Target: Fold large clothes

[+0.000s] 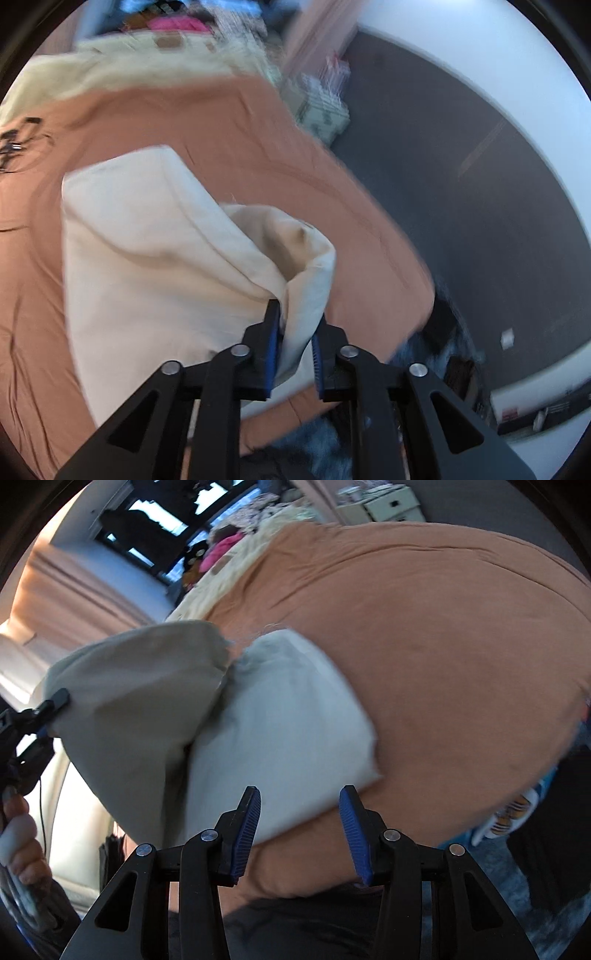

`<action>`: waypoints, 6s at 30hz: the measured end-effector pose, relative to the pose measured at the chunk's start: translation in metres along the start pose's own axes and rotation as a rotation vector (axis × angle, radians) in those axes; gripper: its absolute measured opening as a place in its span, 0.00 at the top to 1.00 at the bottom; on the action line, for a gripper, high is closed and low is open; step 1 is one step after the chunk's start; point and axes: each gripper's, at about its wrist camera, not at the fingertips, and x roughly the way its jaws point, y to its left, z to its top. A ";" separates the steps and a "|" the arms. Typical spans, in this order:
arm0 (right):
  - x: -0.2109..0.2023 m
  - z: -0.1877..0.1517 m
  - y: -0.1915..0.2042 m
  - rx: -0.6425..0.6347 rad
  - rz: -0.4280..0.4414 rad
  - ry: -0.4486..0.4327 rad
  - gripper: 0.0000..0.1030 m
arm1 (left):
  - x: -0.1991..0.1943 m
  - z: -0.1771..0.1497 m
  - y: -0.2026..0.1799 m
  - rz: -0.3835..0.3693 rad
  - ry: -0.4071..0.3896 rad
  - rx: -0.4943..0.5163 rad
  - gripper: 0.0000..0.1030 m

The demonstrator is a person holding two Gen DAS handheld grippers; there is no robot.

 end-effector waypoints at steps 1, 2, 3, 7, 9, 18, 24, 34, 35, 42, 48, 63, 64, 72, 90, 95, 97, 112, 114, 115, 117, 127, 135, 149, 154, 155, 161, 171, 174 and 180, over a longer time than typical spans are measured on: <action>-0.001 -0.001 -0.007 0.014 -0.007 0.001 0.56 | 0.016 -0.005 -0.005 0.007 0.054 0.017 0.79; -0.002 0.000 -0.015 0.026 -0.012 0.003 0.56 | 0.027 -0.009 -0.007 0.002 0.092 0.024 0.76; -0.003 -0.001 -0.021 0.037 -0.017 0.005 0.56 | 0.037 -0.016 -0.007 -0.027 0.130 0.022 0.68; -0.007 -0.002 -0.039 0.059 -0.021 0.007 0.56 | 0.037 -0.028 0.003 -0.141 0.148 -0.033 0.26; -0.006 -0.001 -0.040 0.063 -0.008 0.010 0.56 | 0.025 -0.026 0.006 -0.141 0.111 -0.027 0.26; 0.013 0.004 -0.019 0.017 0.069 0.043 0.32 | -0.029 -0.031 0.071 0.044 -0.005 -0.081 0.26; 0.047 0.000 0.005 -0.026 0.096 0.108 0.32 | -0.048 -0.059 0.136 0.163 -0.034 -0.183 0.26; 0.085 0.003 0.028 -0.107 0.037 0.111 0.80 | -0.023 -0.112 0.228 0.271 0.059 -0.387 0.26; 0.084 0.005 0.030 -0.123 0.037 0.098 0.83 | -0.018 -0.116 0.229 0.267 0.070 -0.390 0.26; 0.063 0.022 0.024 -0.116 0.043 0.002 0.91 | 0.010 -0.120 0.196 0.188 0.108 -0.345 0.52; 0.064 0.021 -0.005 -0.046 -0.025 -0.017 0.91 | 0.012 -0.111 0.178 0.123 0.089 -0.302 0.56; 0.069 0.042 -0.023 -0.054 -0.101 0.017 0.18 | 0.021 -0.130 0.191 0.141 0.108 -0.346 0.56; 0.073 0.043 -0.025 -0.057 -0.108 0.025 0.18 | 0.023 -0.130 0.190 0.141 0.106 -0.343 0.56; 0.095 0.032 -0.018 -0.127 -0.054 0.103 0.54 | 0.029 -0.135 0.184 0.137 0.090 -0.316 0.68; 0.067 -0.018 -0.004 -0.168 0.085 0.231 0.77 | -0.007 -0.150 0.175 0.146 0.145 -0.195 0.83; 0.073 -0.007 -0.010 -0.176 0.019 0.265 0.42 | 0.007 -0.141 0.188 0.141 0.204 -0.231 0.72; 0.075 0.006 -0.014 -0.158 0.023 0.246 0.27 | 0.009 -0.132 0.194 0.139 0.191 -0.249 0.56; 0.154 0.092 -0.002 -0.182 0.122 0.310 0.15 | 0.043 -0.061 0.245 0.184 0.072 -0.352 0.34; 0.166 0.101 0.000 -0.174 0.147 0.313 0.15 | 0.051 -0.051 0.248 0.186 0.068 -0.353 0.34; 0.170 0.104 0.001 -0.164 0.159 0.312 0.15 | 0.051 -0.048 0.252 0.187 0.064 -0.353 0.34; 0.181 0.112 0.002 -0.147 0.187 0.315 0.15 | 0.055 -0.041 0.257 0.188 0.055 -0.354 0.34; 0.223 0.137 0.029 -0.210 0.228 0.391 0.25 | 0.083 0.000 0.273 0.219 0.022 -0.354 0.37; 0.233 0.139 0.046 -0.251 0.148 0.387 0.60 | 0.092 0.015 0.264 0.246 0.008 -0.350 0.75; 0.142 0.125 0.103 -0.364 0.229 0.245 0.88 | -0.005 0.006 0.216 0.208 -0.179 -0.285 0.90; 0.102 0.119 0.123 -0.387 0.270 0.184 0.89 | -0.042 0.003 0.196 0.193 -0.245 -0.273 0.90; 0.093 0.117 0.129 -0.396 0.278 0.171 0.89 | -0.052 0.002 0.191 0.186 -0.262 -0.270 0.90; 0.049 0.104 0.157 -0.439 0.328 0.102 0.89 | -0.094 -0.008 0.165 0.181 -0.353 -0.234 0.91; -0.003 0.080 0.215 -0.517 0.412 0.032 0.89 | -0.176 -0.027 0.159 0.196 -0.485 -0.230 0.91; -0.012 0.073 0.242 -0.551 0.441 0.031 0.89 | -0.210 -0.032 0.169 0.209 -0.518 -0.242 0.91; -0.017 0.054 0.308 -0.631 0.525 0.053 0.89 | -0.285 -0.054 0.197 0.283 -0.605 -0.278 0.91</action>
